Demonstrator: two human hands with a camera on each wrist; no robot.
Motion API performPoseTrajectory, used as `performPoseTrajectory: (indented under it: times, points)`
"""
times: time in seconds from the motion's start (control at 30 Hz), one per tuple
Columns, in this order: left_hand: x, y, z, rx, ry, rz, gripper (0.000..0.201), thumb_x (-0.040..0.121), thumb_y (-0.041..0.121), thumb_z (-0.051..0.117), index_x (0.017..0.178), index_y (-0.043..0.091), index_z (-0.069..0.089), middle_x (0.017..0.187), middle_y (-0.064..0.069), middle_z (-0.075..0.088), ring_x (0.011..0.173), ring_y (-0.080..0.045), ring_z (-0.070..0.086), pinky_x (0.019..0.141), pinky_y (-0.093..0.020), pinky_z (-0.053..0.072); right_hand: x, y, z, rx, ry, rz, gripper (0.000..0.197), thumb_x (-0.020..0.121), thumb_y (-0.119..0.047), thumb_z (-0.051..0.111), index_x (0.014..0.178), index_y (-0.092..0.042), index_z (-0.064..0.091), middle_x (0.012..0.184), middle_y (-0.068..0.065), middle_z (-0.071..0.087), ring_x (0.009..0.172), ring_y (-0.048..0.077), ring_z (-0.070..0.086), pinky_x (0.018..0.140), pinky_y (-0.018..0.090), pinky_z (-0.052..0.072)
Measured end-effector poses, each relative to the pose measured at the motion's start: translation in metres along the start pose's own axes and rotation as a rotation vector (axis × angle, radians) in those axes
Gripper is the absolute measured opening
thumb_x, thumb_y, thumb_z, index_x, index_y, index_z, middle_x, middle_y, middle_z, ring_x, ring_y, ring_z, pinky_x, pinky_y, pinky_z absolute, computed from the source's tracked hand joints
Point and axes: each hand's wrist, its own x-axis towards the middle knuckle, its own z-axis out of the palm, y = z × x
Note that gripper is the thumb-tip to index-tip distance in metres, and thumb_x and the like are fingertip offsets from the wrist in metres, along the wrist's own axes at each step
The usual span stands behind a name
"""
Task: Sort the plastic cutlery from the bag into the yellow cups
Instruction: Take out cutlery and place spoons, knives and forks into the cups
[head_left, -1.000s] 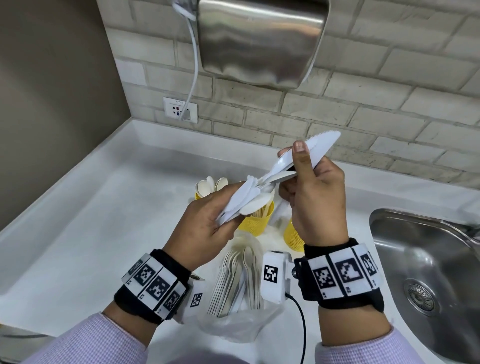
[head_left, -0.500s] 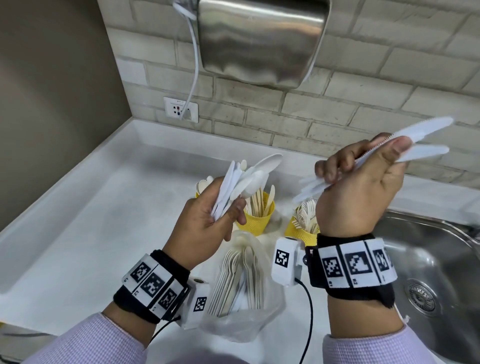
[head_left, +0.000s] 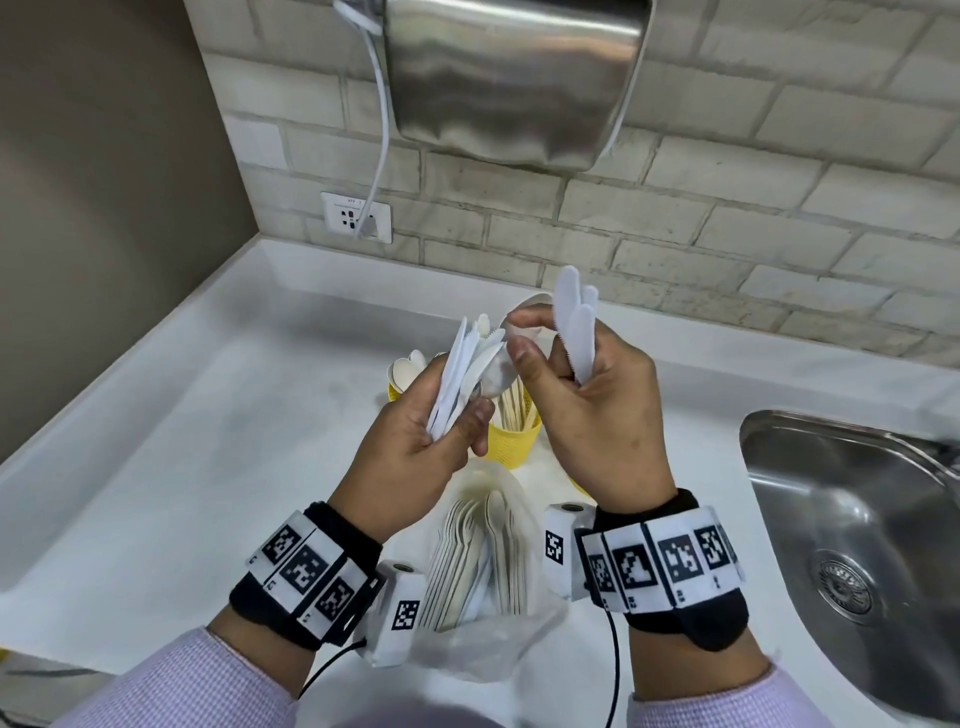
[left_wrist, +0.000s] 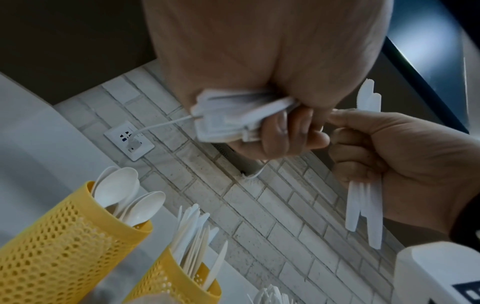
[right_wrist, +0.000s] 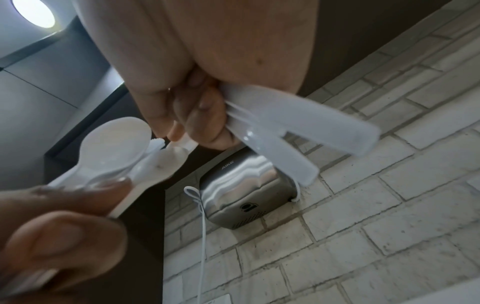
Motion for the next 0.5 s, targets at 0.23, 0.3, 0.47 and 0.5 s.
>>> performPoseTrajectory:
  times: [0.23, 0.3, 0.47, 0.5]
  points:
    - [-0.0013, 0.0000, 0.0021, 0.017, -0.042, 0.005, 0.033, 0.103, 0.028, 0.056, 0.130, 0.047, 0.054, 0.072, 0.001, 0.059, 0.060, -0.006, 0.051, 0.056, -0.017, 0.040, 0.0033, 0.0043, -0.0057, 0.074, -0.082, 0.160, 0.006, 0.094, -0.013, 0.073, 0.098, -0.016, 0.075, 0.050, -0.012, 0.034, 0.049, 0.008, 0.037, 0.057, 0.022, 0.036]
    - [-0.0011, -0.0018, 0.0022, 0.032, -0.062, 0.007, 0.033, 0.103, 0.028, 0.055, 0.130, 0.047, 0.054, 0.073, 0.001, 0.059, 0.061, -0.008, 0.051, 0.056, -0.018, 0.041, 0.0036, 0.0030, -0.0079, 0.155, -0.109, 0.181, 0.002, 0.094, -0.010, 0.072, 0.095, -0.011, 0.073, 0.053, -0.002, 0.031, 0.049, 0.016, 0.034, 0.052, 0.026, 0.035]
    - [-0.0015, -0.0016, 0.0027, 0.019, -0.077, 0.010, 0.030, 0.103, 0.024, 0.055, 0.130, 0.037, 0.057, 0.074, -0.002, 0.060, 0.055, -0.008, 0.047, 0.052, -0.020, 0.039, 0.0059, -0.0025, -0.0081, 0.414, -0.063, 0.278, 0.009, 0.098, -0.005, 0.065, 0.090, -0.008, 0.063, 0.049, 0.009, 0.041, 0.036, 0.014, 0.026, 0.045, 0.020, 0.027]
    - [-0.0019, -0.0007, 0.0023, 0.022, -0.078, 0.013, 0.029, 0.103, 0.025, 0.055, 0.129, 0.037, 0.057, 0.075, -0.002, 0.060, 0.055, -0.007, 0.046, 0.053, -0.019, 0.039, 0.0068, -0.0047, -0.0083, 0.465, -0.033, 0.293, 0.010, 0.099, -0.004, 0.062, 0.091, -0.009, 0.061, 0.047, 0.001, 0.041, 0.035, 0.012, 0.025, 0.045, 0.018, 0.027]
